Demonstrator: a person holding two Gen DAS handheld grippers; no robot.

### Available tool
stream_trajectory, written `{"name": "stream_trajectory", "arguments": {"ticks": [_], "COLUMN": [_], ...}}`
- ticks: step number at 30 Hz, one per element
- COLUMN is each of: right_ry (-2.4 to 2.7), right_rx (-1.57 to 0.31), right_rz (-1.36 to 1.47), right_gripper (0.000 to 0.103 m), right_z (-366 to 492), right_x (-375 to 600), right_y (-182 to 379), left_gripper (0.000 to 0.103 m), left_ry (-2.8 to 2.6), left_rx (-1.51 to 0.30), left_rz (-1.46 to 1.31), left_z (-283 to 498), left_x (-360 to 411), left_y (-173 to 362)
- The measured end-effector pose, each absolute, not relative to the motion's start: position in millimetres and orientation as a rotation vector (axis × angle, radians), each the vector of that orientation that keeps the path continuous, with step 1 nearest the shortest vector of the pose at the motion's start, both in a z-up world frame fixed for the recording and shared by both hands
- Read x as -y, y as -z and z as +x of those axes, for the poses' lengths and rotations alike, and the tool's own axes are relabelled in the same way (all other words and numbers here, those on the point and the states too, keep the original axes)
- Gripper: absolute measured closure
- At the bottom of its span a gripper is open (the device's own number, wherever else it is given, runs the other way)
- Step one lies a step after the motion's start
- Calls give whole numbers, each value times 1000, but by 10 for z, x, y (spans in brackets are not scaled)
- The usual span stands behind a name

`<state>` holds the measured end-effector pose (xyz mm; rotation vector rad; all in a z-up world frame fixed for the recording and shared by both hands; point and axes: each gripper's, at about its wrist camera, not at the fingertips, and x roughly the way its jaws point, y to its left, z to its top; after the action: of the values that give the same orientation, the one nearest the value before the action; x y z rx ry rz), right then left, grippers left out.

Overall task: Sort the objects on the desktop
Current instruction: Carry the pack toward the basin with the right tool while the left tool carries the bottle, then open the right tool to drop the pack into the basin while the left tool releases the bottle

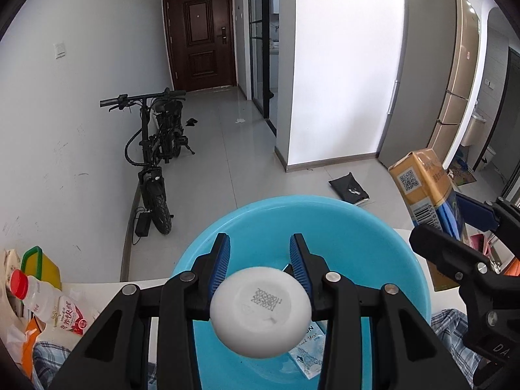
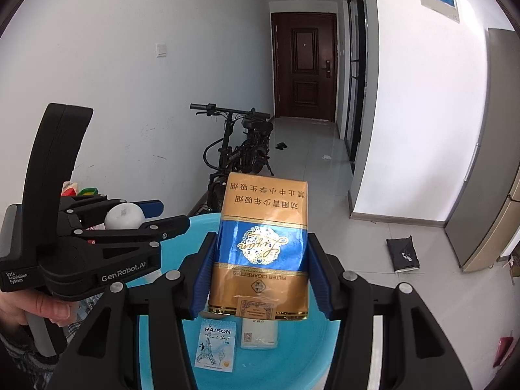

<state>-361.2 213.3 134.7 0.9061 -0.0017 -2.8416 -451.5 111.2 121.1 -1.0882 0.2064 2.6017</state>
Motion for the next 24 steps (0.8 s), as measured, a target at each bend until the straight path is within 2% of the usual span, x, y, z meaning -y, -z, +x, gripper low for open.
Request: {"name": "stream_trajectory", "arguments": {"ticks": [15, 24], "right_ry": [2629, 2600], "right_rx": [215, 93], "right_rz": [1353, 1438], "right_gripper": [52, 52], "right_z": [-4286, -4415], "right_x": [-2460, -2381], "right_y": [-727, -543], "left_gripper": [62, 62], "left_ry": [-2520, -2510], "left_rx": [-249, -257], "left_rz": [-1319, -1355], "left_z": [-5051, -5088], "left_x": [-1345, -1244], "left_y": [-673, -532]}}
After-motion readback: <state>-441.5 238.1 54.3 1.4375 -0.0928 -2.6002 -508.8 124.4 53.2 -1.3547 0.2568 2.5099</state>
